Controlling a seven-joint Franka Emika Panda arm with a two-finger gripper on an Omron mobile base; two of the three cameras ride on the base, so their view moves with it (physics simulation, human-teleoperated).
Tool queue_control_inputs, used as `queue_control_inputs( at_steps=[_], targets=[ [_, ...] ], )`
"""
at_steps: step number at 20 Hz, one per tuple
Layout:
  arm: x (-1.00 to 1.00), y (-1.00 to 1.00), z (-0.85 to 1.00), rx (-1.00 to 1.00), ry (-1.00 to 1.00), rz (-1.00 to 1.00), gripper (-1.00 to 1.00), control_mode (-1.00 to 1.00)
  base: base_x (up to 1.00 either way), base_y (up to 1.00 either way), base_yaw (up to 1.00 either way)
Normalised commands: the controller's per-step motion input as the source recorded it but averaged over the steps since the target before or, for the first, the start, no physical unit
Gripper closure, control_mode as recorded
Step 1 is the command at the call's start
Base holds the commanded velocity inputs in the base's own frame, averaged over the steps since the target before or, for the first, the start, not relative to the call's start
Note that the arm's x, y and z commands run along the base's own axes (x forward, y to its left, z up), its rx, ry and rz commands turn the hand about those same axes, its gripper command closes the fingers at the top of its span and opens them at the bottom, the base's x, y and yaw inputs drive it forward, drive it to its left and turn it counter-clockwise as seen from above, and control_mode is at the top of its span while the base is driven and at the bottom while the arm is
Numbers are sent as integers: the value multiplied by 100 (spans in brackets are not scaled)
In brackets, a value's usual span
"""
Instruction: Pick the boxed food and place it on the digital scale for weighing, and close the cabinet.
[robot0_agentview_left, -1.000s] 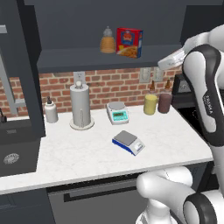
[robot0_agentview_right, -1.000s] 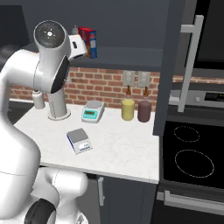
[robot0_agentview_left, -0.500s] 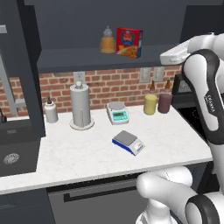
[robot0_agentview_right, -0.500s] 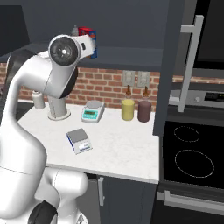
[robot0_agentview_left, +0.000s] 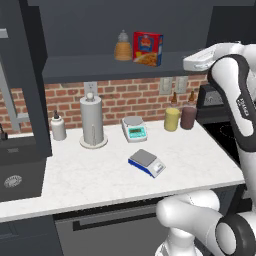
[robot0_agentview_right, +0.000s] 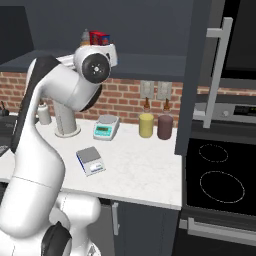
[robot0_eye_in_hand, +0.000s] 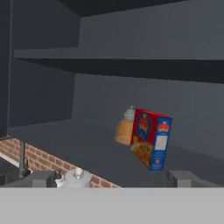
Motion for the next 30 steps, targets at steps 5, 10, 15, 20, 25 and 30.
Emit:
queue_control_inputs(
  at_steps=[5,10,15,20,25,30],
  targets=[
    [43,-7,0,4,0,9,-100,-100,0,0,0],
    [36,0,0,1,0,10,-100,-100,0,0,0],
    [45,0,0,1,0,8,-100,-100,0,0,0],
    [50,0,0,0,0,5,-100,-100,0,0,0],
    [47,1,0,0,0,4,-100,-100,0,0,0],
    [37,0,0,0,0,4,-100,-100,0,0,0]
  ],
)
